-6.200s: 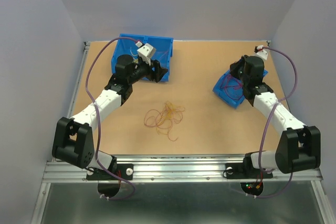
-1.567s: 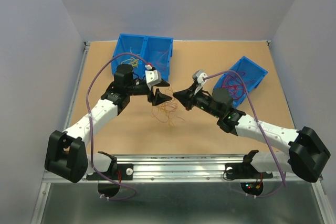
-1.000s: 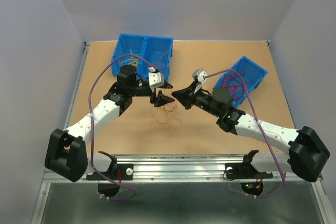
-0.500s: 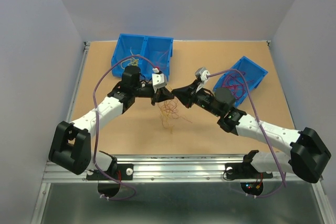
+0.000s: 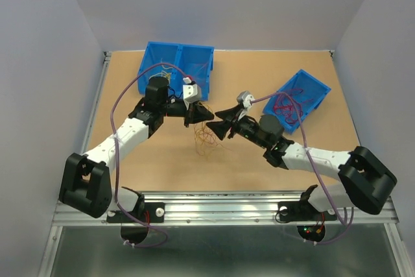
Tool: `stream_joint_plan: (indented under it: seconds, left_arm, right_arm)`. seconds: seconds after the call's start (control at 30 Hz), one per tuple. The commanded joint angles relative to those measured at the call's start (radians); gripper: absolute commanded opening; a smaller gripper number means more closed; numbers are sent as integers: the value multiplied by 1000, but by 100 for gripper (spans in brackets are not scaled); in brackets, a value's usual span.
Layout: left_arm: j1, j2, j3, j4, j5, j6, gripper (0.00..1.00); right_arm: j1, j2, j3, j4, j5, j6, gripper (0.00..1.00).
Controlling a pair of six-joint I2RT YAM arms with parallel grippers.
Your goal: Untangle the cables
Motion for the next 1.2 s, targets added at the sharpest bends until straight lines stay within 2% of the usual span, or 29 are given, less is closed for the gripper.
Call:
stream_joint_plan:
  seconds: [0.0,0.03,0.1,0.13,0.23,0.3,0.33,0.47,0.5,0.57,0.63,0.67,0.8,0.87,0.9,1.0,1.17]
  left_arm:
    - [4,-64,46,16,71,-48,0]
    - [4,-67,45,16,72,-51,0]
    - [7,-68,48,16,74,-58,0]
    - [10,-70,49,16,72,-61,0]
    - [14,-80,49,27,13,-82,0]
    - [25,-91,45,59,-49,-108,0]
    - [37,-94,43,70,-70,-132,0]
    - [67,-119,80,81,-220,-199,0]
    - [82,-128,124,61,-334,-214,0]
    - [103,-122,198,23,-429,-231,0]
    - [154,-111,355,-11,-492,-263,0]
    - [168,-102,356,-27,-513,-268,0]
    - [205,-53,639,-119,-691,-237,0]
    - [215,-44,710,-125,-759,-213,0]
    - [217,-33,773,-125,-844,-200,0]
    - [228,1,896,-125,-985,-154,0]
    - [265,100,1082,-174,-1027,-110,0]
  right_arm:
    - [11,92,26,162,-73,-17,62]
    - [13,134,35,166,-76,-15,54]
    - [13,168,57,169,-82,-11,46]
    - [13,191,60,175,-85,-9,34]
    - [14,205,42,207,-74,11,16]
    - [17,201,22,228,-67,17,10]
    - [16,196,-3,242,-55,18,0]
    - [17,187,-56,256,-31,29,1]
    - [17,193,-66,258,-22,29,1]
    - [19,202,-95,264,-8,32,1]
    - [19,224,-119,277,11,41,1]
    - [17,231,-119,284,13,43,1]
    - [17,277,-161,330,5,60,1]
    - [17,305,-168,356,8,64,1]
    - [19,311,-172,360,7,66,0]
    - [19,336,-184,385,4,69,0]
    - [19,348,-202,409,-5,77,0]
